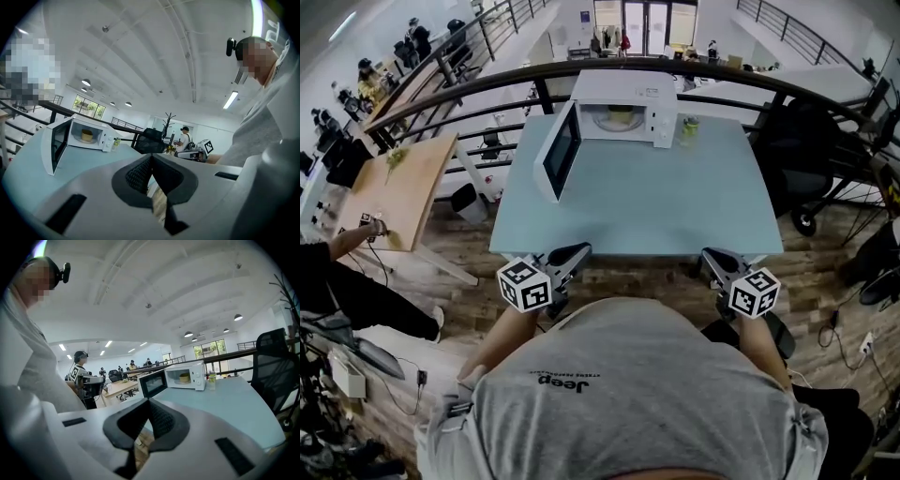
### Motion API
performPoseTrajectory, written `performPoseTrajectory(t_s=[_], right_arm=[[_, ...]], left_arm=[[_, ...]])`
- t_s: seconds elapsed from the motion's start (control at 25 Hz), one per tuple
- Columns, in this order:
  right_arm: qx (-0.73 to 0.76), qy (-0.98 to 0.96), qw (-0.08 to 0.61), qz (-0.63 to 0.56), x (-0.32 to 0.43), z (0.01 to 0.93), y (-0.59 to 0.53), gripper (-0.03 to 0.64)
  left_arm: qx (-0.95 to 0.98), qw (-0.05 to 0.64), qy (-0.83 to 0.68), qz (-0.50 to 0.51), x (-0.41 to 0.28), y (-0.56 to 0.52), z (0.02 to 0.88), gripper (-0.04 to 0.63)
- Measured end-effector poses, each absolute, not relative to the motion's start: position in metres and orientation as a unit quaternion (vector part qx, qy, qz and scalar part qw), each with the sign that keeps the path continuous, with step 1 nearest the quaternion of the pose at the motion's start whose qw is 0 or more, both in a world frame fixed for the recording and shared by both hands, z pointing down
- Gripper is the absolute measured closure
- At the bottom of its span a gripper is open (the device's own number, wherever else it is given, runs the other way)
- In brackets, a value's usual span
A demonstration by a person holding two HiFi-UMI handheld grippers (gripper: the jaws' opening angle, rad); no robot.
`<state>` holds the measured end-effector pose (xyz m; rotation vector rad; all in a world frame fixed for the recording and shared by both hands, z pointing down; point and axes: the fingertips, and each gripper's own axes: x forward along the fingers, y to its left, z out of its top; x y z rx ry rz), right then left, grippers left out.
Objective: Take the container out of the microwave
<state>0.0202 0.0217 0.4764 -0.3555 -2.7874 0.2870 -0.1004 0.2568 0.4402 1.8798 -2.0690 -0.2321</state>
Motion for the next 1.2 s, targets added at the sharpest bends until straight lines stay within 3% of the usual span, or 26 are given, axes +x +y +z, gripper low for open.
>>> performPoseTrajectory(t_s=[0.2, 0.76, 1.2], right_arm=[[-0.120, -0.973, 0.163, 0.106, -0.018, 0.485, 0.030, 0.598], [-0.073, -0.978, 0.172, 0.091, -0.232, 0.444, 0.047, 0.598], [-0.076, -0.969, 0.218, 0.089, -0.314, 0.466, 0.045, 0.598]], left_arm=[[0.671, 0.173, -0.717, -0.075, -0.131, 0.258, 0.454, 0.577], [0.728, 0.144, -0.665, -0.080, -0.330, 0.247, 0.440, 0.577], [0.737, 0.163, -0.652, -0.075, -0.375, 0.244, 0.454, 0.577]])
